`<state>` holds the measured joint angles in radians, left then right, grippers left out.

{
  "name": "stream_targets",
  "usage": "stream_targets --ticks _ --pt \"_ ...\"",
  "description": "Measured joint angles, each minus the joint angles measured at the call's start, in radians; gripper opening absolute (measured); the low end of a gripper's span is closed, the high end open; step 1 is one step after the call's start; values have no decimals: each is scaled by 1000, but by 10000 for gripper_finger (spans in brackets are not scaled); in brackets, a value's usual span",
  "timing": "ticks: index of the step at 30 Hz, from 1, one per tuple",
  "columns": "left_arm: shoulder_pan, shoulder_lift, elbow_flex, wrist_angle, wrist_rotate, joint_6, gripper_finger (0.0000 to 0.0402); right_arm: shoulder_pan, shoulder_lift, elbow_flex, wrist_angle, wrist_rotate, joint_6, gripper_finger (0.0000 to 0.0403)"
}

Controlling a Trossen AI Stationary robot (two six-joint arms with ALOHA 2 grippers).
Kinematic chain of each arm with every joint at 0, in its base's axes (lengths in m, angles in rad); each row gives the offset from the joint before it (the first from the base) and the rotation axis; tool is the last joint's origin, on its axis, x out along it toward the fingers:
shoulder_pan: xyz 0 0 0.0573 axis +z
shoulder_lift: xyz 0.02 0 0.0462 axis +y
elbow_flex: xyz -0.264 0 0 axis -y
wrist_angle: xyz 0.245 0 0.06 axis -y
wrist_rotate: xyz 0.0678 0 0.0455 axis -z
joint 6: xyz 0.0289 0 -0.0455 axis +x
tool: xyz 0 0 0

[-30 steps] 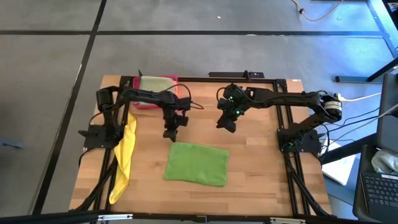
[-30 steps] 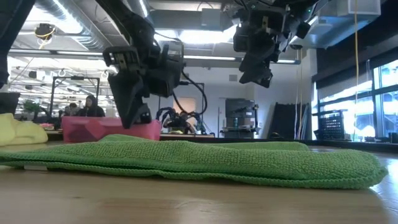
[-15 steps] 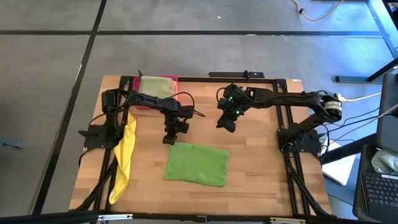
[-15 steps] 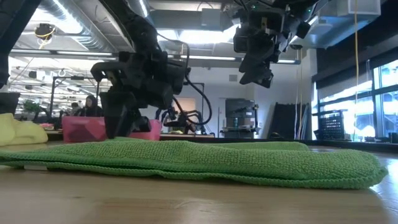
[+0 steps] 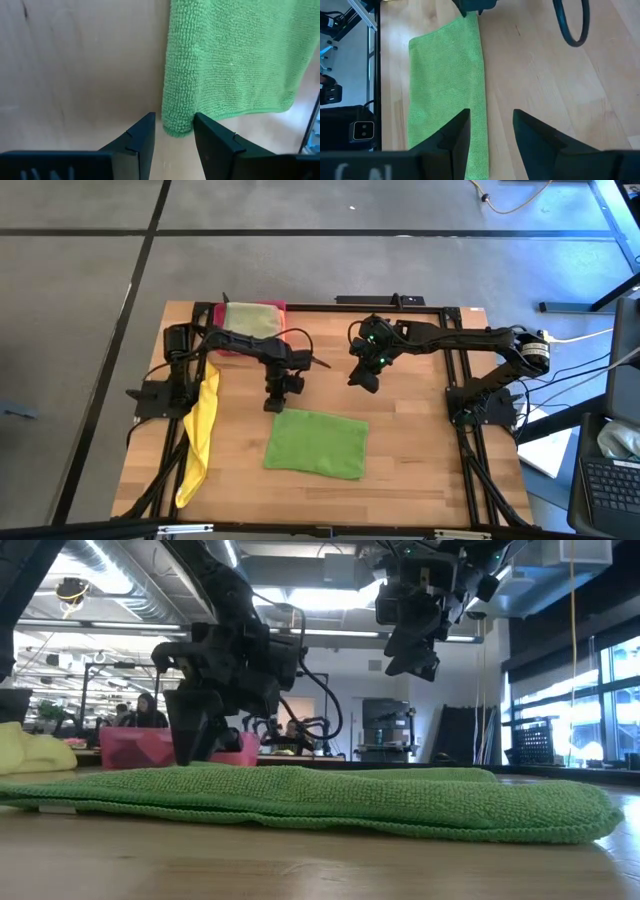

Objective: Fold microfiber towels
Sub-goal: Fold the green microfiber towel

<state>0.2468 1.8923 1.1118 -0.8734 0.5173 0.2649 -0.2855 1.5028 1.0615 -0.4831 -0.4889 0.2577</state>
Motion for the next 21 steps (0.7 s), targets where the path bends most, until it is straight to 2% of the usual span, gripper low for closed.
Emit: stream_targets --ticks 6,17,21 --pt "-30 0 0 0 49 -46 126 0 0 0 0 0 0 152" --pt "-85 0 0 0 -14 -180 124 0 0 0 0 0 -4 152" --pt "-91 0 0 -1 -20 -239 107 0 0 0 0 0 -8 152"
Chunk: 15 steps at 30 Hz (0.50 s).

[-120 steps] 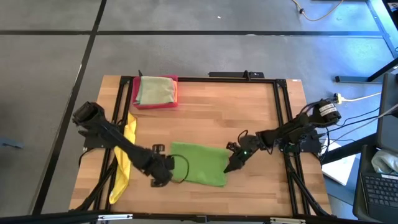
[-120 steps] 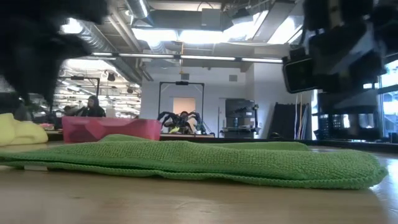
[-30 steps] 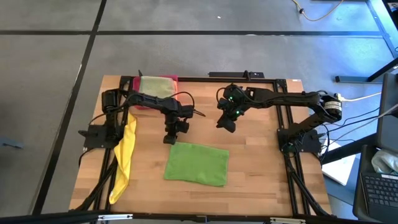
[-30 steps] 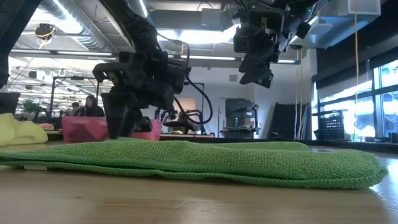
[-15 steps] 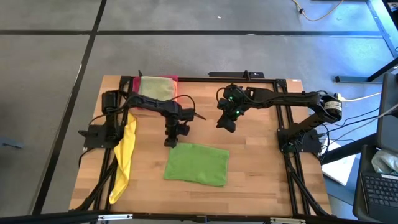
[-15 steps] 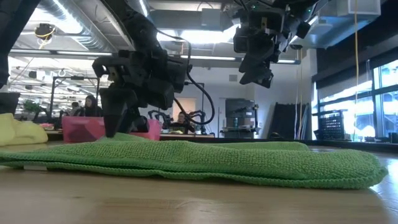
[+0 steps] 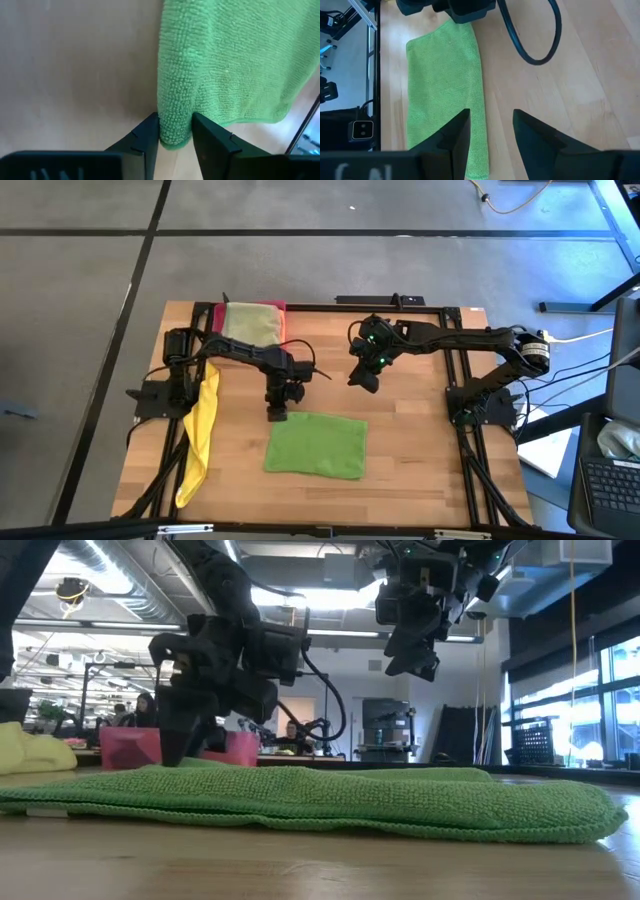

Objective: Fold microfiber towels
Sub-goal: Fold the green microfiber towel

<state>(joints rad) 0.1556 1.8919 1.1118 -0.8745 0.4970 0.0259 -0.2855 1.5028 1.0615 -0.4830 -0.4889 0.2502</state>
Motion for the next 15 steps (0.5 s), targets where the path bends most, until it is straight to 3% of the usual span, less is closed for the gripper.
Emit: stream_targets --ticks 10,15 --pt "7 0 0 -36 -17 -44 8 0 0 0 -16 0 -8 152" --pt "47 0 0 -81 -100 -39 6 0 0 0 -38 0 35 152"
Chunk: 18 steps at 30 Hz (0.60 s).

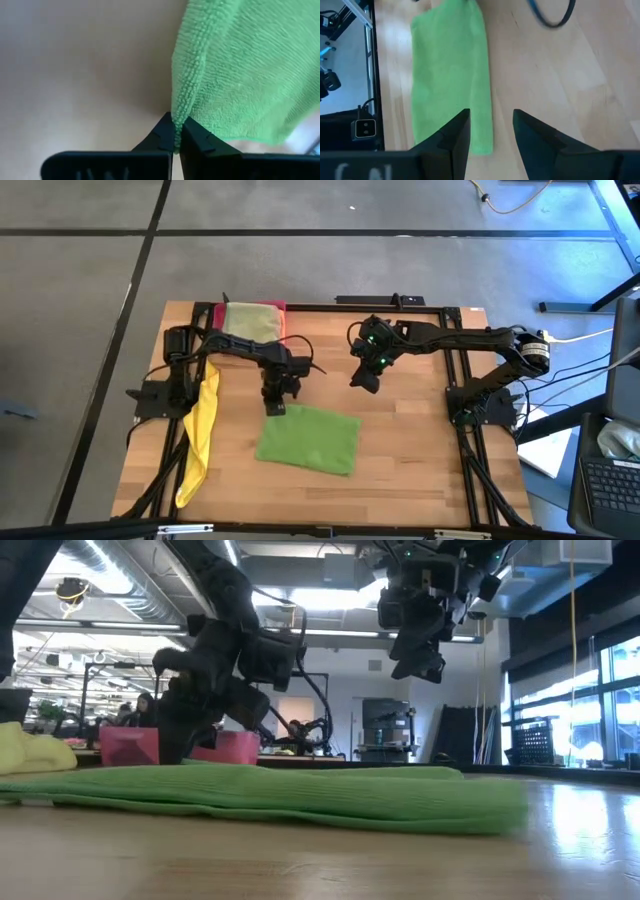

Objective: Fold microfiber towels
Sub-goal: Fold the green microfiber towel

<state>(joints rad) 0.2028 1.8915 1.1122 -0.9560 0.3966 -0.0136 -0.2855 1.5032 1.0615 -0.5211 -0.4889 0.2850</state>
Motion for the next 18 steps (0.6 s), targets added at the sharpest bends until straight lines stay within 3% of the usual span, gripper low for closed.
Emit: stream_targets --ticks 8,18 --pt "113 0 19 -177 -171 93 2 0 0 0 -44 1 28 152" --pt "234 0 222 -344 -296 258 1 0 0 0 -46 0 79 152"
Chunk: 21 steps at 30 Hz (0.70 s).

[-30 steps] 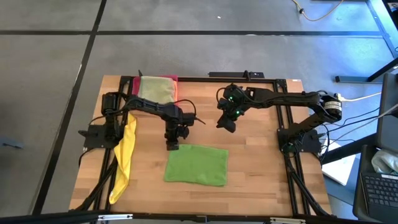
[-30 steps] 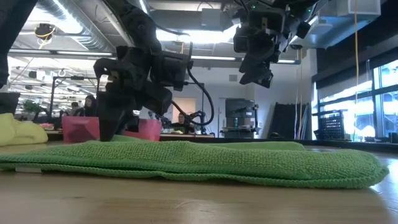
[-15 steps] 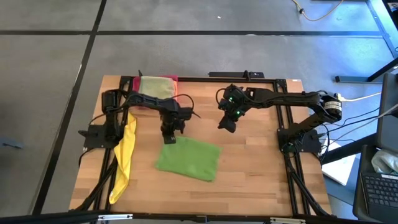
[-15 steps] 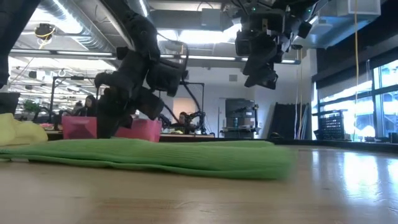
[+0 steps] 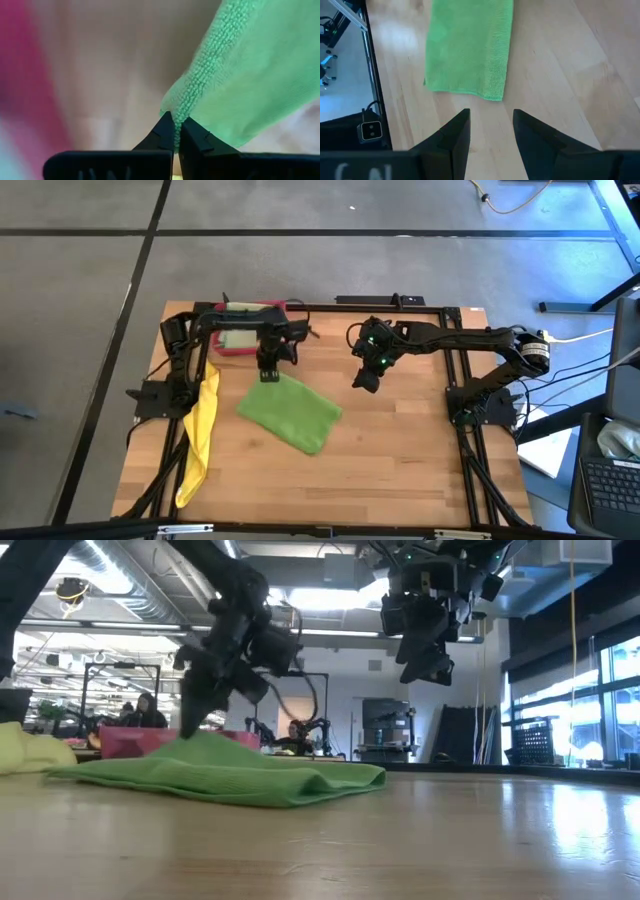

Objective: Fold microfiber towels
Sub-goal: Fold the green microfiber towel

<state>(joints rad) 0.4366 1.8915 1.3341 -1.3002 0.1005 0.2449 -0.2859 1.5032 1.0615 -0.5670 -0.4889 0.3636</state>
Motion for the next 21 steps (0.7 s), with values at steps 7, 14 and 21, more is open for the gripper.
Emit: stream_targets --ticks 7,14,21 --pt "39 0 124 -1 -41 28 1 0 0 0 -4 40 -1 152" --pt "39 0 144 -2 -92 28 1 0 0 0 -75 38 -26 152" --pt "-4 0 144 23 -141 27 1 0 0 0 -126 36 -86 152"
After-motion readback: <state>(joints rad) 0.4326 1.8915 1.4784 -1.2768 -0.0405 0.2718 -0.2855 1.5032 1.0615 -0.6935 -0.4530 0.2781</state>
